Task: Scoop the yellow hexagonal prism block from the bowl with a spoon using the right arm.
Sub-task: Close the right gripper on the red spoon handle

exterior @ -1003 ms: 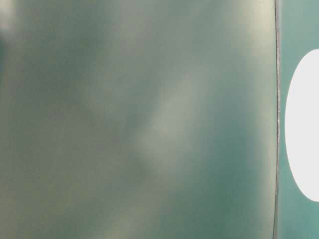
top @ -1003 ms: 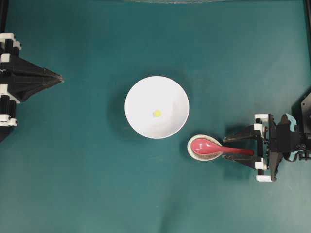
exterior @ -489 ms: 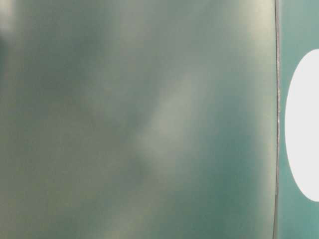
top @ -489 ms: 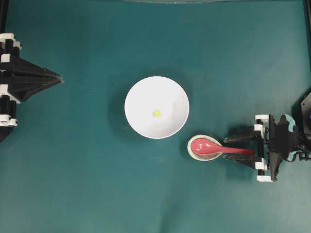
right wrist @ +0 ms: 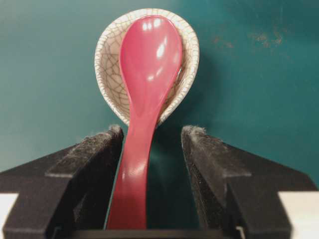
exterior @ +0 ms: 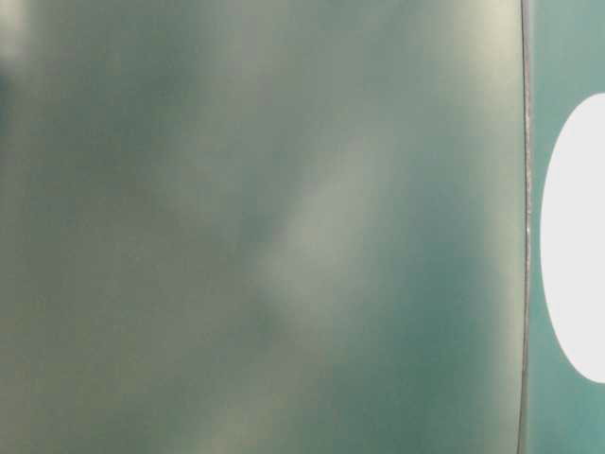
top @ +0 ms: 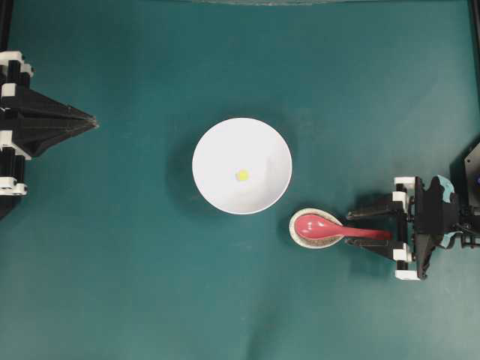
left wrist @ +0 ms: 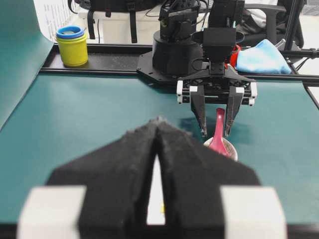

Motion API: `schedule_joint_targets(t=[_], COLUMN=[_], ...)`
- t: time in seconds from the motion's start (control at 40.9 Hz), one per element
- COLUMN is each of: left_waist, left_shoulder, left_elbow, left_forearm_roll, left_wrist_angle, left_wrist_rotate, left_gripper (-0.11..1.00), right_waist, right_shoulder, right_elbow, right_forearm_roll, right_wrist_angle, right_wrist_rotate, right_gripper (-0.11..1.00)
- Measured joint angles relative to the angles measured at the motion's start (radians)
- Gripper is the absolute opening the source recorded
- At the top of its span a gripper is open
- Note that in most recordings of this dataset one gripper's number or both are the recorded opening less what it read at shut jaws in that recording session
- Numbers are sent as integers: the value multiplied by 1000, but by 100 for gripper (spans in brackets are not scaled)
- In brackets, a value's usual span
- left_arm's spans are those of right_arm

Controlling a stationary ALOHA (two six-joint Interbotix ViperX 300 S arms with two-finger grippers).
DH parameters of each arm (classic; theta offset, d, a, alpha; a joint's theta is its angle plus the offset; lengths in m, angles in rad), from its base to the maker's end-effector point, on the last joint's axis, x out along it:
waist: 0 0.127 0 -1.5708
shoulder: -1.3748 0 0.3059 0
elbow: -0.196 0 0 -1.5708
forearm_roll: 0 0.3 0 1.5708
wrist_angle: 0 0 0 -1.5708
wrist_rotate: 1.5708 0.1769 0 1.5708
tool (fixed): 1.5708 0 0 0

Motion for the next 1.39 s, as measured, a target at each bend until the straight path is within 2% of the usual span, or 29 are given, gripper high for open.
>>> schedule_joint_targets(t=[0.636, 0.954, 1.395], left_waist=[0, 0, 0], left_shoulder=[0, 0, 2], left_elbow=[0, 2, 0], left_forearm_roll=[0, -2, 0], left_wrist_angle=[2, 2, 3], left_wrist_rotate=[-2, -2, -5], left_gripper=[4, 4, 4], right_waist=[5, 9, 9], right_shoulder=[0, 0, 0], right_elbow=[8, 8, 9], right_forearm_roll=[-8, -9, -9], right_wrist_angle=[0, 0, -14], right_wrist_rotate=[-6, -9, -26], right_gripper=[55, 44, 43])
